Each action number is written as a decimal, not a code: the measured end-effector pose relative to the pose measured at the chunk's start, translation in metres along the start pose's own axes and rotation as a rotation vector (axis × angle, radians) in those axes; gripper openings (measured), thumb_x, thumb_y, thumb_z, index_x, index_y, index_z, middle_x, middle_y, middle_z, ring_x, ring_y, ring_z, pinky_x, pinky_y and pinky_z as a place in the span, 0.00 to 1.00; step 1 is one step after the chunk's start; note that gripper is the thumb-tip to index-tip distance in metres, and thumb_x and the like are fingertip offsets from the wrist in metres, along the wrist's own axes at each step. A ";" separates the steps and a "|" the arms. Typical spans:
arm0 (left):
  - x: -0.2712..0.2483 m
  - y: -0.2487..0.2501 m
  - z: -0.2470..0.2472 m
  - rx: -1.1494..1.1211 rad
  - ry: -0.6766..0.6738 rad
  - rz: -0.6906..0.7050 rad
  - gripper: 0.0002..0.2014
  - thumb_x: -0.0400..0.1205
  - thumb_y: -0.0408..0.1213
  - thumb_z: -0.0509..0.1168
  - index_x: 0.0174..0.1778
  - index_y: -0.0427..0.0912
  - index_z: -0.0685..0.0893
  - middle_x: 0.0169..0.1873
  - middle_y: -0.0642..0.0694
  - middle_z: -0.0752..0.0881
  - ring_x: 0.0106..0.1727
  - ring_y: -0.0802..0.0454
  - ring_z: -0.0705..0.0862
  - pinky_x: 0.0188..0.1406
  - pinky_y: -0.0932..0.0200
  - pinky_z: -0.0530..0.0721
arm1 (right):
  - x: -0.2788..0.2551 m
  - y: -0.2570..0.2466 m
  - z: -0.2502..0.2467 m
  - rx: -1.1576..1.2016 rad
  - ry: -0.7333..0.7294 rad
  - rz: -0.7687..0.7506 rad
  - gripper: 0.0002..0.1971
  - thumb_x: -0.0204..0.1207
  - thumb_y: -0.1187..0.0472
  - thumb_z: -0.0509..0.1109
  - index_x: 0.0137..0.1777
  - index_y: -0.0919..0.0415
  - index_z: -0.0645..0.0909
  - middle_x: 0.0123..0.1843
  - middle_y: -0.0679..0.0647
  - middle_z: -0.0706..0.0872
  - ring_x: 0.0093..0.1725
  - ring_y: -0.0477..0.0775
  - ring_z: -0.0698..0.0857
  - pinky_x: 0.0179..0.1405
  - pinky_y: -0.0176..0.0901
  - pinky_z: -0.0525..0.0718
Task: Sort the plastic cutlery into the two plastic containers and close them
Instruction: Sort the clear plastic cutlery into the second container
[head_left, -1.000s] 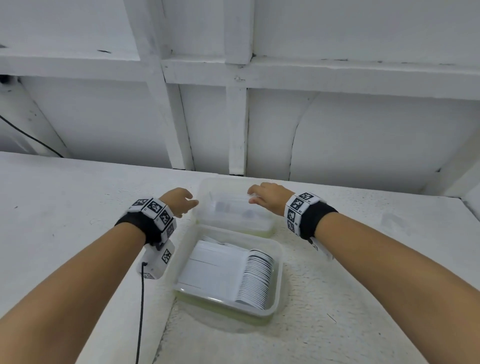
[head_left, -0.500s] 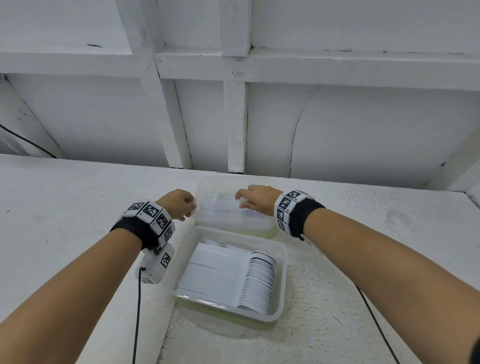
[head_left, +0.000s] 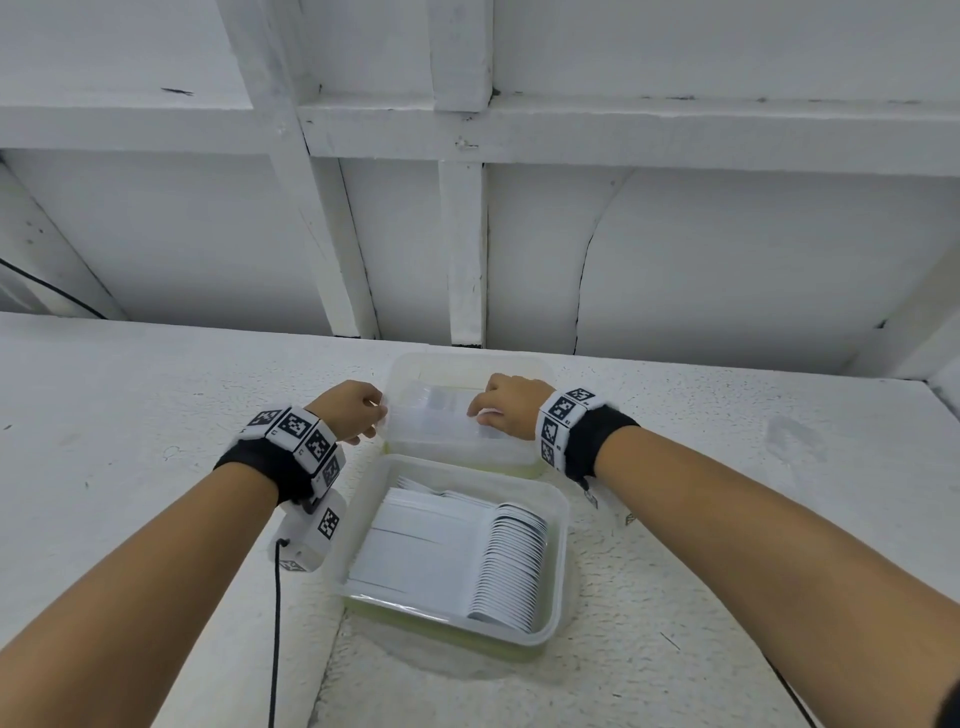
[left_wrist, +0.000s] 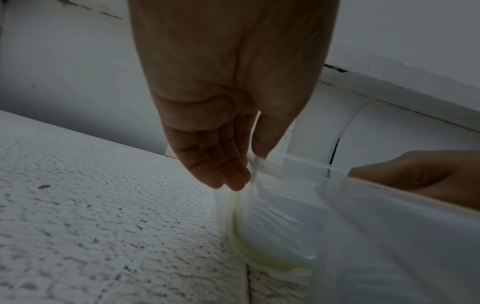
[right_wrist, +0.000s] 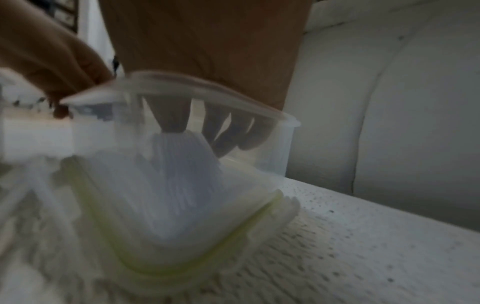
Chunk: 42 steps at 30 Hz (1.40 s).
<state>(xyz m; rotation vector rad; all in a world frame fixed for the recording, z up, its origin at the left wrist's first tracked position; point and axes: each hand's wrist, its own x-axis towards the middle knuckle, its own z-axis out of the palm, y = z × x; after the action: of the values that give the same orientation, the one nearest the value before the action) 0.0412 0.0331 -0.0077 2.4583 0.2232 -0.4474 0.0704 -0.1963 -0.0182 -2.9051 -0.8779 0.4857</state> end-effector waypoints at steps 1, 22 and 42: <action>0.000 0.000 0.000 -0.005 0.003 0.000 0.12 0.85 0.32 0.56 0.59 0.31 0.79 0.46 0.39 0.84 0.42 0.48 0.83 0.31 0.64 0.80 | 0.001 -0.001 0.000 0.044 -0.006 0.006 0.16 0.85 0.55 0.55 0.69 0.51 0.77 0.67 0.57 0.75 0.65 0.59 0.76 0.62 0.49 0.73; -0.034 0.048 -0.020 0.095 0.246 0.166 0.15 0.85 0.37 0.56 0.64 0.37 0.79 0.56 0.37 0.85 0.46 0.44 0.80 0.46 0.57 0.75 | -0.049 0.022 -0.032 0.384 0.282 -0.017 0.18 0.86 0.57 0.52 0.71 0.59 0.75 0.66 0.59 0.79 0.66 0.56 0.76 0.63 0.42 0.69; -0.071 0.241 0.220 0.328 -0.216 0.217 0.18 0.86 0.40 0.56 0.64 0.28 0.73 0.63 0.33 0.78 0.57 0.40 0.80 0.50 0.54 0.75 | -0.282 0.140 0.078 0.514 0.231 0.473 0.15 0.84 0.56 0.57 0.66 0.53 0.79 0.63 0.54 0.82 0.59 0.51 0.81 0.59 0.39 0.76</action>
<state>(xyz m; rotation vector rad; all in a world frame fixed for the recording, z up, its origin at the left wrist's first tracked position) -0.0197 -0.2950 -0.0137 2.6841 -0.2216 -0.6928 -0.1021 -0.4707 -0.0348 -2.5851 -0.0119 0.3257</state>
